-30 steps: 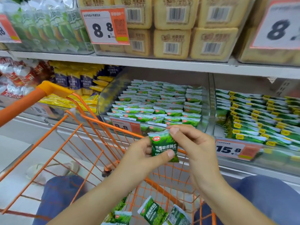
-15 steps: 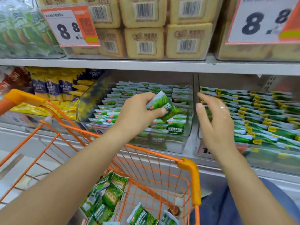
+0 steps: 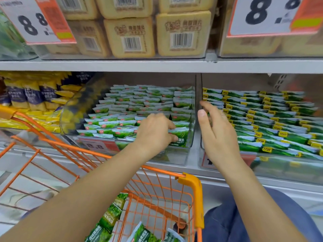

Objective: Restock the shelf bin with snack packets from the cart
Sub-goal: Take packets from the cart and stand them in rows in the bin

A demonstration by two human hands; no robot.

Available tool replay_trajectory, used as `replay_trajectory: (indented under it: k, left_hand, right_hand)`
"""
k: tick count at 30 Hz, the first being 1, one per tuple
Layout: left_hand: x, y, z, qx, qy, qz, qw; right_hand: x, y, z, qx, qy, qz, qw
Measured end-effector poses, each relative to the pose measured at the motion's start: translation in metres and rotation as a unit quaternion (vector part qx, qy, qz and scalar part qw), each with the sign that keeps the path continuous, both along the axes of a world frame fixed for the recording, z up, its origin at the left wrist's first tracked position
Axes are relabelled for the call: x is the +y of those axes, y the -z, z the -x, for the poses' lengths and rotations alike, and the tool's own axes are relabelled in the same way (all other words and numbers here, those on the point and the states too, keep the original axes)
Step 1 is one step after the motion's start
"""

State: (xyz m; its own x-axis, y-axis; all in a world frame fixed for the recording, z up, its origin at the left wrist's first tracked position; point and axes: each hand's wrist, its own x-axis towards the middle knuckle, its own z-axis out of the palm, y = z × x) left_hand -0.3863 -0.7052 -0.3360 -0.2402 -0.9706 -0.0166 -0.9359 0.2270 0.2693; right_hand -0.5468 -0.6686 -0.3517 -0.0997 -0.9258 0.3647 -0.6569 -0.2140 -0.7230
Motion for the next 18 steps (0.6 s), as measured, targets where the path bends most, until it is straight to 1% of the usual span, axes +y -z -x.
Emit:
replay_trajectory:
  k: [4, 6, 7, 9, 11, 13, 16, 18]
  left_hand:
    - [-0.009, 0.000, 0.008, -0.090, -0.001, -0.011, 0.996]
    - [-0.012, -0.001, 0.013, -0.122, 0.004, 0.006, 0.993]
    - [-0.013, -0.001, 0.016, -0.131, 0.008, 0.009, 0.991]
    - [-0.010, -0.004, 0.017, -0.119, 0.017, 0.013, 0.993]
    - [-0.002, -0.010, 0.006, -0.037, -0.002, 0.015, 0.999]
    - [0.014, -0.020, -0.014, 0.066, -0.028, 0.044, 0.996]
    - [0.060, -0.035, -0.055, 0.159, -0.047, 0.071, 0.984]
    - [0.099, -0.037, -0.083, 0.214, -0.029, 0.042, 0.975]
  right_hand:
    - [0.000, 0.002, 0.001, 0.004, 0.000, 0.005, 1.000]
    - [0.000, 0.002, 0.001, 0.014, -0.002, 0.009, 1.000]
    - [0.000, 0.003, 0.001, 0.020, -0.001, 0.010, 1.000]
    - [0.001, 0.003, 0.000, 0.030, 0.006, 0.015, 0.999]
    - [0.005, 0.003, -0.002, 0.031, 0.024, 0.039, 0.998]
    - [0.012, -0.002, -0.006, 0.039, 0.019, 0.093, 0.995]
    - [0.035, -0.015, -0.023, 0.063, -0.072, 0.191, 0.977]
    - [0.055, -0.018, -0.040, 0.070, -0.157, 0.206, 0.963]
